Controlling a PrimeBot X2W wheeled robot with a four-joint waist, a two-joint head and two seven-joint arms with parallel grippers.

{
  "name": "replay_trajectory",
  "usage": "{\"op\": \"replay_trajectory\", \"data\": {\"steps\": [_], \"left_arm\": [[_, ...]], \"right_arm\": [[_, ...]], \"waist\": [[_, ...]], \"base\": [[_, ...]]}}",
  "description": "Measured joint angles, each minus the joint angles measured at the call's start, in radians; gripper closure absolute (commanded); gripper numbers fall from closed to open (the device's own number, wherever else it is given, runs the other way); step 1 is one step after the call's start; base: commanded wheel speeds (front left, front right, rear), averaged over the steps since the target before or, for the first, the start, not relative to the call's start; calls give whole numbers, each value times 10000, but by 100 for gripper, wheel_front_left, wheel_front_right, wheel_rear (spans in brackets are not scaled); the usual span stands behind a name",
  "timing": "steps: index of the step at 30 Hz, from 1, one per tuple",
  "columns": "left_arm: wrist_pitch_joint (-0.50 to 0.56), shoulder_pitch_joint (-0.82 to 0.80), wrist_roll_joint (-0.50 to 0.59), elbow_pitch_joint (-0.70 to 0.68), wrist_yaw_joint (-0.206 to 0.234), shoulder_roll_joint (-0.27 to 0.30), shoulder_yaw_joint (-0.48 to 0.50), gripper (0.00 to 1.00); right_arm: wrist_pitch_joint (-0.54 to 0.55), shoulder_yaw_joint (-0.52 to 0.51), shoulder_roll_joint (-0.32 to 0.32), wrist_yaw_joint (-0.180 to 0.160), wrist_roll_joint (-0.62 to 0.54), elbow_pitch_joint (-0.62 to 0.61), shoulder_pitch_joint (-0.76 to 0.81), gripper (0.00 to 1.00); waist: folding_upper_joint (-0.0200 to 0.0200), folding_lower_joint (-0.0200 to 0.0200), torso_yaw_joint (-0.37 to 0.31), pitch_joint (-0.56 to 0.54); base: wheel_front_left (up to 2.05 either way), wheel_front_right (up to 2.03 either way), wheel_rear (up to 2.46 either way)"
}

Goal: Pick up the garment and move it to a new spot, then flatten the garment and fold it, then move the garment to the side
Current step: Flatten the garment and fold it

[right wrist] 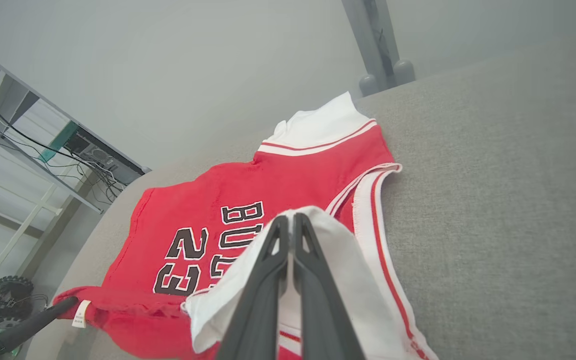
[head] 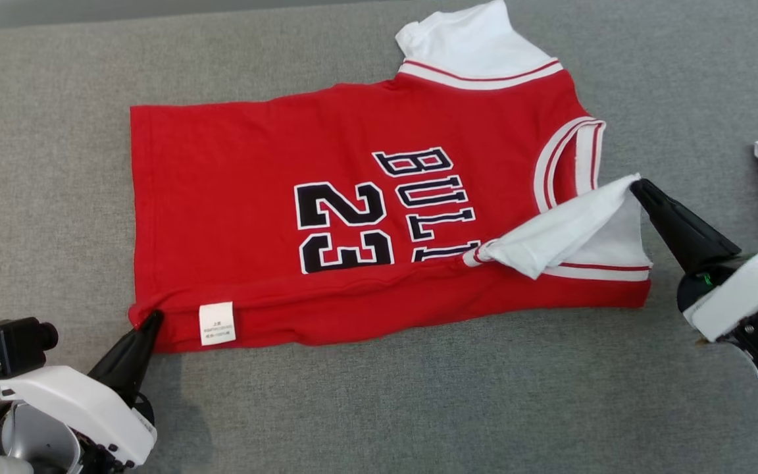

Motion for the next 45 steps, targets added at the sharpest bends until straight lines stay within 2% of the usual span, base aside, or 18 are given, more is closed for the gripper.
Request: {"op": "replay_trajectory", "data": {"steps": [5,10,11,12,13,14,15,19,20,23,28,30,38,45], "left_arm": [[-13,-532,-27,579,-253,-282,-167,100],[-105,-724,-31,924,-370,-393,-198,100],[-174,-768,-27,957,-382,-426,-190,95],[-182,-782,-25,989,-384,-454,-186,56],[-339,-782,15,1037,-366,-512,-148,0],[-512,-788,40,1076,-326,-581,-77,0],[-631,-798,56,1104,-322,-619,-29,0],[-1406,-817,226,1064,-186,-949,251,0],[-2337,-825,522,955,105,-1294,566,0],[-2813,-837,821,823,196,-1394,627,0],[-3923,-947,1856,514,685,-1538,823,0],[-4140,-1006,2353,362,849,-1582,888,0],[-4345,-1189,4194,353,1041,-1680,725,0],[-4362,-743,5010,832,1022,-1693,372,0]], "right_arm": [[-437,1066,-445,0,522,1586,-1250,100],[-1062,1806,-686,0,930,2416,-1849,100],[-1216,1925,-734,0,1049,2527,-1912,100],[-1398,1996,-765,0,1120,2604,-1957,100],[-1584,2071,-792,0,1210,2667,-2009,87],[-1766,2144,-813,0,1329,2713,-2050,59],[-1927,2236,-834,0,1427,2754,-2053,0],[-2510,2337,-903,0,1632,2742,-2000,0],[-3315,2245,-1081,0,1555,2619,-1651,0],[-3954,2084,-1103,0,1290,2452,-1411,0],[-5634,1135,-838,0,-148,2075,-845,0],[-5933,654,-604,0,-1022,1898,-620,0],[-6105,-456,504,0,-4180,1129,456,0],[-5843,-788,1124,0,-5108,901,1675,0]], "waist": [[0,0,209,661],[0,0,354,834],[0,0,369,833],[0,0,380,825],[-1,0,390,812],[0,1,397,793],[0,0,404,765],[0,0,415,644],[0,0,439,455],[0,0,446,303],[0,0,367,-123],[0,0,302,-277],[0,0,125,-845],[0,0,107,-1396]], "base": [[0,0,0],[0,0,0],[0,0,0],[0,0,0],[0,0,0],[0,0,0],[0,0,0],[0,0,0],[0,0,0],[0,0,0],[0,0,0],[0,0,0],[0,0,0],[0,0,0]]}}
